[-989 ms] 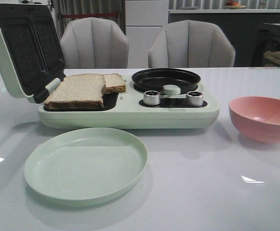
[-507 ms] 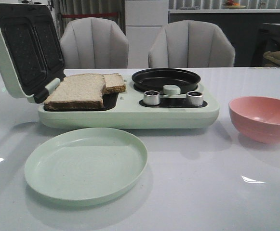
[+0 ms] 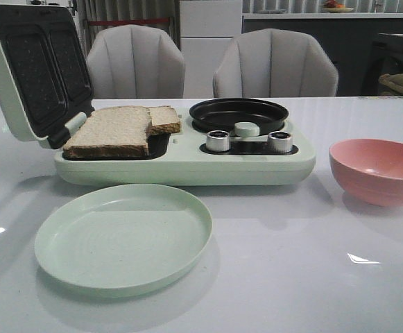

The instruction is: Make breakfast with bread and shrimp

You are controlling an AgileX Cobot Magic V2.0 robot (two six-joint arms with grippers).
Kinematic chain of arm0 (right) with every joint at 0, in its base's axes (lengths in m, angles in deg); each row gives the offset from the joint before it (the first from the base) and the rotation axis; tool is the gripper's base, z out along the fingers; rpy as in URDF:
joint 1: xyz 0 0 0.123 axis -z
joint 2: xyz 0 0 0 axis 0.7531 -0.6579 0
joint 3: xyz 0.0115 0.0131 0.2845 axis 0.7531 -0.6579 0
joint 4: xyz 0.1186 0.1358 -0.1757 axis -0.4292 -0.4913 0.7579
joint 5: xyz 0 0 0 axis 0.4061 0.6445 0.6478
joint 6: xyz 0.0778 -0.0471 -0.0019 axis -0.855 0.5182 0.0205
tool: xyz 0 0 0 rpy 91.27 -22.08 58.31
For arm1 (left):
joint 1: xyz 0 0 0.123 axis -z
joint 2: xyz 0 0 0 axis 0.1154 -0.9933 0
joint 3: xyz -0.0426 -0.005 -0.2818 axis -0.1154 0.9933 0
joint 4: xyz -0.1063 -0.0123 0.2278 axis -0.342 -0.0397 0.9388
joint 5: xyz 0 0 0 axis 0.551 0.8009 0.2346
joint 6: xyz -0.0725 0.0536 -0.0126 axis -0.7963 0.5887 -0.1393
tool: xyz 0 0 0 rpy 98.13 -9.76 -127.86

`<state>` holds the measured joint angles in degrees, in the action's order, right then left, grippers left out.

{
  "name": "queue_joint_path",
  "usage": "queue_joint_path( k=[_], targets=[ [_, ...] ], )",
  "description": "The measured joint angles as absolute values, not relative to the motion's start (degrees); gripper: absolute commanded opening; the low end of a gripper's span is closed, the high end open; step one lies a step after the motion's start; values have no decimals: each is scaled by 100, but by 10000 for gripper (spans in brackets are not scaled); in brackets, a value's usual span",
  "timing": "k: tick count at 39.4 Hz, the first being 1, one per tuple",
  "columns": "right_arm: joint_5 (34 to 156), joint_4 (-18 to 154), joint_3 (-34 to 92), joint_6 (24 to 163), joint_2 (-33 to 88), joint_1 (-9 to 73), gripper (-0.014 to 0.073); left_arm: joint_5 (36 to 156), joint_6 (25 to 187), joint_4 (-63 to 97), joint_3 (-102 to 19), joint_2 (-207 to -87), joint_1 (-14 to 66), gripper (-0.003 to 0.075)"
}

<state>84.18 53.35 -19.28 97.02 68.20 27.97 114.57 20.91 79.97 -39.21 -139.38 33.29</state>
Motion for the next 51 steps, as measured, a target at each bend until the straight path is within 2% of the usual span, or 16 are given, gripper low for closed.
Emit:
queue_joint_path(
  k=[7, 14, 19, 27, 33, 40, 51],
  targets=[
    [8418, 5335, -1928, 9702, 6820, 2797, 538, 11469, 2091, 7573, -4410, -14550, 2998, 604],
    [8418, 5335, -1928, 9702, 6820, 2797, 538, 11567, 2728, 6731, -4887, -14966, 2094, 604],
    [8418, 5335, -1928, 9702, 6820, 2797, 538, 11819, 3895, 5466, -5270, -15353, 1406, 604],
    [8418, 5335, -1928, 9702, 6820, 2797, 538, 11896, 4875, 3898, -5596, -16062, 336, 604],
    [8418, 5335, -1928, 9702, 6820, 2797, 538, 11896, 5802, 2118, -5693, -16606, -327, 604],
    [8418, 5335, -1928, 9702, 6820, 2797, 538, 11914, 7335, -272, -5702, -17277, -677, 604],
    [8418, 5335, -1928, 9702, 6820, 2797, 538, 11971, 8568, -2301, -5715, -18096, -702, 594]
  ],
)
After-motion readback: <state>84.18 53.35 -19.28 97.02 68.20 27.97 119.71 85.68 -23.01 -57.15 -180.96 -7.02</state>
